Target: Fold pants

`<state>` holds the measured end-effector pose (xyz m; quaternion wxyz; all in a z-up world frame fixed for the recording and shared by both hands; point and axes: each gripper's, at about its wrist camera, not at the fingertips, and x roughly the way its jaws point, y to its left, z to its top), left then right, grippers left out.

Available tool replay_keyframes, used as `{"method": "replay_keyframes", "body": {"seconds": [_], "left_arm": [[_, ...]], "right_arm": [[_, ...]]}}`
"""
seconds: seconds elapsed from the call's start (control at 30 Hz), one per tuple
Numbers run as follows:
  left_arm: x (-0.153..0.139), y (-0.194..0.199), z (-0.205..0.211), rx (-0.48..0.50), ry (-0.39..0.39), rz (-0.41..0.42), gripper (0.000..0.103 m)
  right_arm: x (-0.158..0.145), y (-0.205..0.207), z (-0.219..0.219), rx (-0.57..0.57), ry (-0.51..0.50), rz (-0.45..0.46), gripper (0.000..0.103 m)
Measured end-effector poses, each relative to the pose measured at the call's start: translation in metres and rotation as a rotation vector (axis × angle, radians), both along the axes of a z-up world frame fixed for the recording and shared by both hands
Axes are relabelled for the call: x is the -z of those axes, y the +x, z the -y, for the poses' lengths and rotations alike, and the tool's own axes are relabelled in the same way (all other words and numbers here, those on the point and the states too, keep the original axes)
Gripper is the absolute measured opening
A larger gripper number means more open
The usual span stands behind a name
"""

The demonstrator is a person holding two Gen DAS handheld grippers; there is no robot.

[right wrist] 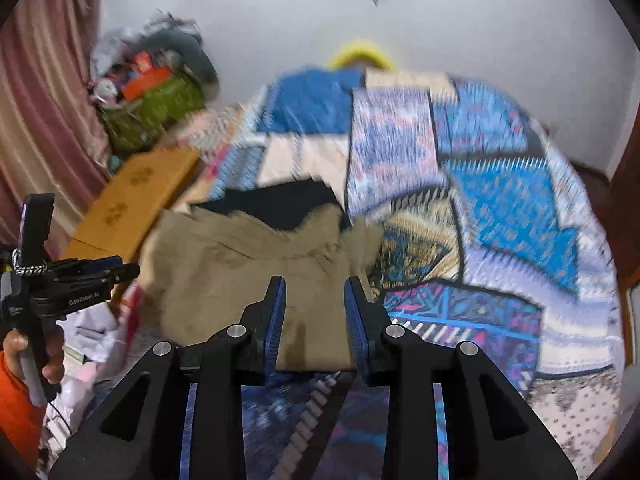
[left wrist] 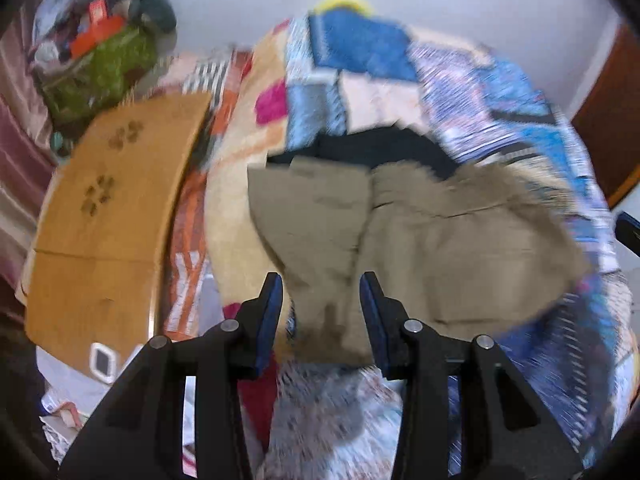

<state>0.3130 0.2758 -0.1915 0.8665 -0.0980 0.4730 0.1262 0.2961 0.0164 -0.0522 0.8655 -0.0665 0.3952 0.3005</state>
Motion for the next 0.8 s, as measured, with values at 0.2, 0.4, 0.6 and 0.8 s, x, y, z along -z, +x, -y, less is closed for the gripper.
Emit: {"method": "replay_keyframes", "body": {"seconds": [0.2,0.4,0.6,0.8], "left_arm": [[-0.107,-0.080,0.047,0.056,0.093,0.234,0.041],[-0.189,-0.174,0.094,0.090,0.195,0.476,0.050],[-0.229,-0.259,0.131,0.097,0.261,0.660,0.069],[-0.239,-0.307,0.152,0.116,0.246,0.735,0.095]], "right_arm": [[-0.087,-0.081,0.024,-0.034,0.144,0.211,0.027],[-0.137,-0.159,0.050,-0.055,0.253,0.367,0.027],[-0.155,-0.222,0.066,-0.060,0.300,0.461,0.032],[-0.158,-0.256,0.076,-0.014,0.332,0.532,0.070]]}}
